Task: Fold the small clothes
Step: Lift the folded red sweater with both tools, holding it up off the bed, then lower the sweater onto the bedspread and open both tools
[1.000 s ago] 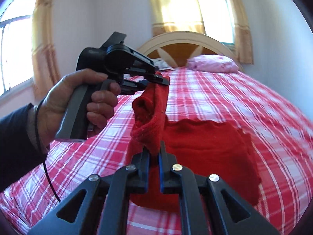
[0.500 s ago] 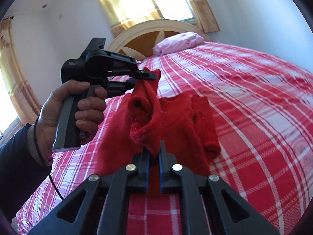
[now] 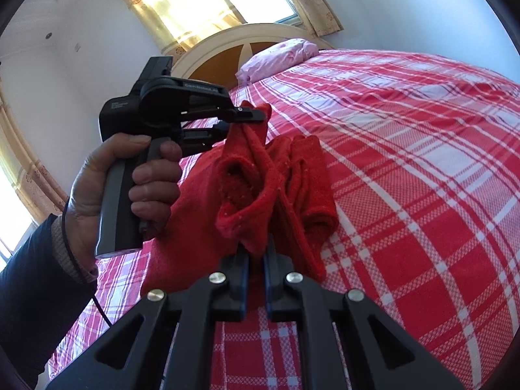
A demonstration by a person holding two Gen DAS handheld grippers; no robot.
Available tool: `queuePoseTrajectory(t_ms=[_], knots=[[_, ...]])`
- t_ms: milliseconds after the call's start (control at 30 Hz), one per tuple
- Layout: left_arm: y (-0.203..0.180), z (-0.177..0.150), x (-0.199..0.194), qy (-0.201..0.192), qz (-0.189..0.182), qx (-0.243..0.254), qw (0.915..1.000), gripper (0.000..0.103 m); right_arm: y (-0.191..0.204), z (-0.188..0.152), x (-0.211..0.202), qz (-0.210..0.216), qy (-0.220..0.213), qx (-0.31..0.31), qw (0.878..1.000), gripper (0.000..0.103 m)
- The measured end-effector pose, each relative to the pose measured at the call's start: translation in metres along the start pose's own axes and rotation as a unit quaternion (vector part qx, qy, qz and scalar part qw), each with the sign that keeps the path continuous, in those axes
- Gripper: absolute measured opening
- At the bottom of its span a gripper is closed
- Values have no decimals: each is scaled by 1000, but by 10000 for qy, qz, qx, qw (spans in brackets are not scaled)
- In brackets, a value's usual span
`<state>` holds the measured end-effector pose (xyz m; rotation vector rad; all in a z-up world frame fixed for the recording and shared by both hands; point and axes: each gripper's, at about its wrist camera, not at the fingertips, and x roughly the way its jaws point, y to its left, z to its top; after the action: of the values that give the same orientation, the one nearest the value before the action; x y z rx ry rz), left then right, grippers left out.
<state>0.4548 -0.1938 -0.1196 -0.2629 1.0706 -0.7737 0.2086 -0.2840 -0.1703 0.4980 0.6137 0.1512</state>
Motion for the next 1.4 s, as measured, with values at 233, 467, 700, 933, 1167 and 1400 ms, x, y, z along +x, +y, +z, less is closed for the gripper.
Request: queuePoseTrajectory(t_ms=[233,467,700,933,1167,1400], knots=[[-9,-1,15,92,66,43,9999,12,-11,0,-5,40,10,275,9996,9],[-24,-9,27,183,404,373,9983,20,-24,-5,-6,98,77,618,9980,10],[-68,-32,-4,-224,736,1443,9865,22,-35,-5,-12,-53,47,779,9969,18],[-42,-86,-71,-1183,1469,1577,9693,53,-52,7,-48,-804,-534,846,9917,43],[-25,-135,-74,-1248,1585,1866,9615,60,9,65,-18,73,-483,-186,9986,43],[-11,-160,-57,-1141,1566,2136,9575,60,-15,68,65,-466,818,12,9956,29]])
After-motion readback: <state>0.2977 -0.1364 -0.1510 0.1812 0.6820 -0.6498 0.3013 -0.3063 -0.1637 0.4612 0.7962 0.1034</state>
